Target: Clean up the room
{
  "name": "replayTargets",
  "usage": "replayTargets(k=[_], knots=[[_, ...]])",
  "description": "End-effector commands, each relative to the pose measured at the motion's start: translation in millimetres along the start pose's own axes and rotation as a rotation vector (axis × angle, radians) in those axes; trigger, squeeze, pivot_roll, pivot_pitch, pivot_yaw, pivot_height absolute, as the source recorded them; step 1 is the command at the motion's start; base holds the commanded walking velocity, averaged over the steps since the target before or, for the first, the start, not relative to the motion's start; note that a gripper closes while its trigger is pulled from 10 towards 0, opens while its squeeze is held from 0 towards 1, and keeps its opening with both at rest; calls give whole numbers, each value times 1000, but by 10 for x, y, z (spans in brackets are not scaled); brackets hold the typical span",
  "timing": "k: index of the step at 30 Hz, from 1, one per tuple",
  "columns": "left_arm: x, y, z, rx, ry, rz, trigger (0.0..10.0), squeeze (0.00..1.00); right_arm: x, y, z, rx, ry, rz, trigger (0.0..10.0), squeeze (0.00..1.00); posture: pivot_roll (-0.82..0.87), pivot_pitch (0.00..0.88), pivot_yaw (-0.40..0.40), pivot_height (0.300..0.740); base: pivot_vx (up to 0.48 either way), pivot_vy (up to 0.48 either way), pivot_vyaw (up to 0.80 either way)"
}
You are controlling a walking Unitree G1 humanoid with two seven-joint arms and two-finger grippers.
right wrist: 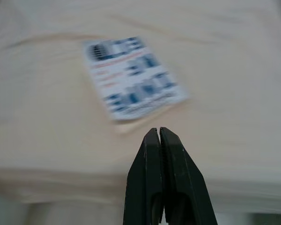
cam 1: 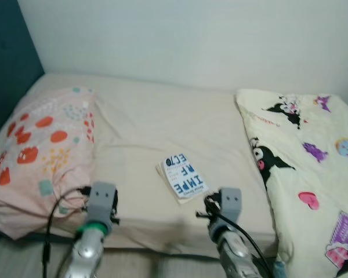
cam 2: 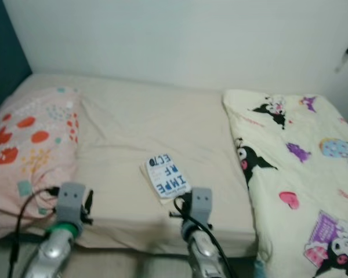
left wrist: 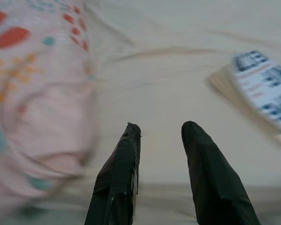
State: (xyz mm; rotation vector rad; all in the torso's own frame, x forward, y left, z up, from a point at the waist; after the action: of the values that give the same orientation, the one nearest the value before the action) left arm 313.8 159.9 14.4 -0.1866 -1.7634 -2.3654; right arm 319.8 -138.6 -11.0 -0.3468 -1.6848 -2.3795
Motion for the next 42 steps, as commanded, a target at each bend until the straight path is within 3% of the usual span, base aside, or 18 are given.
replayTargets(k=[1, 11, 24, 42], knots=[[-3, -38, 55, 12, 9, 21, 10000, 0, 26, -72, -15, -9, -10, 24, 10000, 0, 28, 0, -26, 740, 0, 480, 0], [-3, -29, 73, -2, 6, 10, 10000, 0, 24, -74, -10, -12, -12, 24, 10000, 0, 30, 0, -21, 740, 0, 480, 0], [-18, -80, 103, -75, 2, 32, 10000, 0, 34, -114, -17, -12, -11, 42, 10000, 0, 26, 0, -18, 740, 0, 0, 0], [-171, 70, -73, -128, -93, 17, 10000, 0, 21, -77, -106, -50, -76, 24, 10000, 0, 21, 0, 51, 740, 0, 0, 0]])
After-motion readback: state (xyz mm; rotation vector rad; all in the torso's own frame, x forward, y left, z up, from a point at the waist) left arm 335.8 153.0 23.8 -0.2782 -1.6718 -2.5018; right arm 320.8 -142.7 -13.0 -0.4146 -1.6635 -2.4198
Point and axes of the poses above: a point about 5 cm out from each wrist's last joint towards the gripper, its own x axis pointing back from the gripper into the wrist, its own y axis along the axis of the wrist's last joint, z = x × y, the point moved 4 cm from there along -x, pointing out of the wrist towards the gripper, and after that the axes turned 10 degrees about -x, right-handed, at the moved point
